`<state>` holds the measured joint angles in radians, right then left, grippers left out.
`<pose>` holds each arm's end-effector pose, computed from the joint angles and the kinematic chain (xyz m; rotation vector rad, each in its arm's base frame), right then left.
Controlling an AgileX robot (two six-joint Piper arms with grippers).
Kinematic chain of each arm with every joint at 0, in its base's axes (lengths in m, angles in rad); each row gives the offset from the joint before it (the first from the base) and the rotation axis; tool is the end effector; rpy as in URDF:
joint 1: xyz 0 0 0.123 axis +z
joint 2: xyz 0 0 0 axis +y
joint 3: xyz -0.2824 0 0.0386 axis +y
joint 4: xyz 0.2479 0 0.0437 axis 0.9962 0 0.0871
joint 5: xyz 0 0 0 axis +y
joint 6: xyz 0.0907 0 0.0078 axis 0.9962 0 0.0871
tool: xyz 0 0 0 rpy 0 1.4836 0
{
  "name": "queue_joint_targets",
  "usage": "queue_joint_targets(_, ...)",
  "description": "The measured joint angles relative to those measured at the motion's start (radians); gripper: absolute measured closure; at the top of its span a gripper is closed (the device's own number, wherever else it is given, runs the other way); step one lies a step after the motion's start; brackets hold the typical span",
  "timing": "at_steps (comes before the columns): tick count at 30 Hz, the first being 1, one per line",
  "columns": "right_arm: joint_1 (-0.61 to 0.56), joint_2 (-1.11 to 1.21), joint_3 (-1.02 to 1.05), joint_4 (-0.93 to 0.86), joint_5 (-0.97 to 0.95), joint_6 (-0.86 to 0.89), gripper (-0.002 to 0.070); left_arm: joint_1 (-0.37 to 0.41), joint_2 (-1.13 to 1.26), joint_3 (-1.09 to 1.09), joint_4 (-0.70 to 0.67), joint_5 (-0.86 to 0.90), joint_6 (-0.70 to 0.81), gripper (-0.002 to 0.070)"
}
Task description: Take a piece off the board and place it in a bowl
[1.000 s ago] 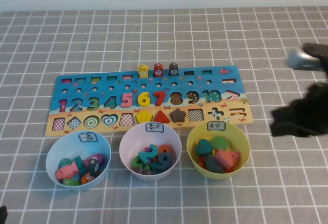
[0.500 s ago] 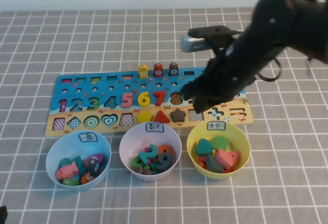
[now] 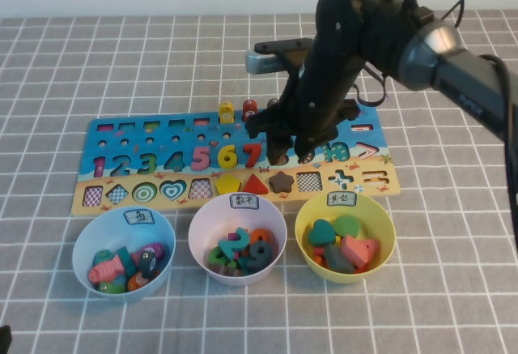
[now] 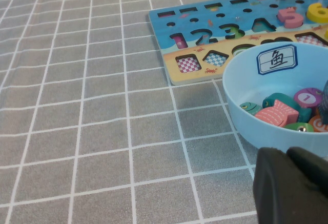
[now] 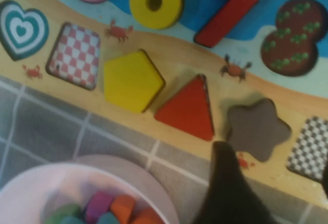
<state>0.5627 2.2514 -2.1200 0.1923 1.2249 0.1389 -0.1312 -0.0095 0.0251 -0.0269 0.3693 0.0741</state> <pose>0.4025 0.2732 0.2436 -0.5554 2.8421 0.4115 0.0522 -0.0078 0.1719 0.1748 1.8607 -0.0658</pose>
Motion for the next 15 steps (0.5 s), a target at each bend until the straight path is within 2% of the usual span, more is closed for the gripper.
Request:
queue_joint_targets(2,0.004,0.021,-0.021,0.000,0.001,0.016,0.0310,0.000,0.000,0.000,0.000,0.000,0.000,0.0675)
queue_joint_targets(5,0.009,0.040,-0.031,-0.010,0.003,0.052,0.0286,0.000,0.000,0.000,0.000,0.000,0.000,0.0675)
queue_joint_targets(15,0.019,0.057,-0.037,-0.067,0.005,0.199,0.0278,0.000,0.000,0.000,0.000,0.000,0.000,0.0675)
